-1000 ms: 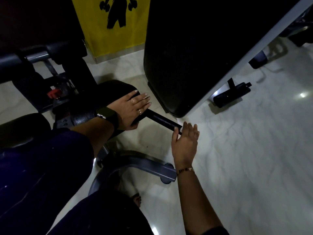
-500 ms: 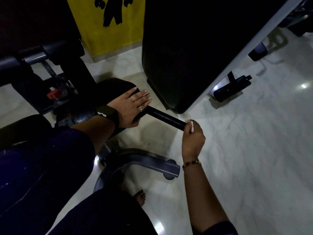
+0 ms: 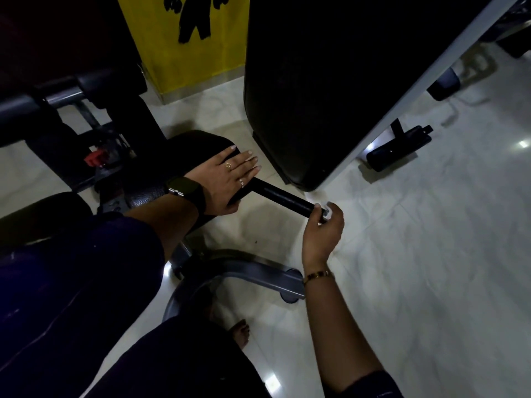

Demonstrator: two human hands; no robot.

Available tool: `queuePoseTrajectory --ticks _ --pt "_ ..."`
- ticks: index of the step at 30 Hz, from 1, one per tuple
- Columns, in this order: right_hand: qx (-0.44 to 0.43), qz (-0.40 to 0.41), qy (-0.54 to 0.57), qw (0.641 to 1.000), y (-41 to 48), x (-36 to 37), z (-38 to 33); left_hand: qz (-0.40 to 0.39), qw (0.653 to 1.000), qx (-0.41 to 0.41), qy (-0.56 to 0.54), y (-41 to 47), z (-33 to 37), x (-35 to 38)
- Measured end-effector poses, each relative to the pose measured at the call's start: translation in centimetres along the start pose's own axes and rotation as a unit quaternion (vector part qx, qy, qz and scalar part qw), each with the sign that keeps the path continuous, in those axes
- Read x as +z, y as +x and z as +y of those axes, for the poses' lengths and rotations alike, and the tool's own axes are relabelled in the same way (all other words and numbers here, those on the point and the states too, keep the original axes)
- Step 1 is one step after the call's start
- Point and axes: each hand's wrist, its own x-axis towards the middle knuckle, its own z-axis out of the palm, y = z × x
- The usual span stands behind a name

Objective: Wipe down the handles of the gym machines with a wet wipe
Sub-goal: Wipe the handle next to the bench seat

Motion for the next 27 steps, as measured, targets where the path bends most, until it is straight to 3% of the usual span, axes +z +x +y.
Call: queuePoseTrajectory --ticks 3,6,9,14,21,27 --pt "-0.016 -0.108 -0.1 0.989 2.0 -1.5 -0.6 0.006 1.0 -0.003 -0.006 0.1 0.0 0.1" --pt "0.028 -0.267 -0.111 0.957 4.1 -2.8 -2.6 0.0 1.0 -0.004 -0.007 0.1 0.0 0.3" --pt "0.023 -0.361 -0.165 0.918 5.0 -2.9 -3.7 0.003 1.0 -0.002 -0.014 0.2 0.0 0.3" --pt "0.03 -0.366 -0.246 0.897 6.5 -1.9 -4.3 -0.009 1.0 -0.001 -0.022 0.1 -0.2 0.2" --pt "-0.062 -0.393 -0.441 0.805 6.5 2.3 -5.6 -0.001 1.0 -0.004 -0.031 0.2 -0.1 0.3" --pt "-0.068 -0.378 -0.419 0.823 3.8 7.9 -7.3 0.009 0.999 -0.011 -0.032 0.3 -0.2 0.7"
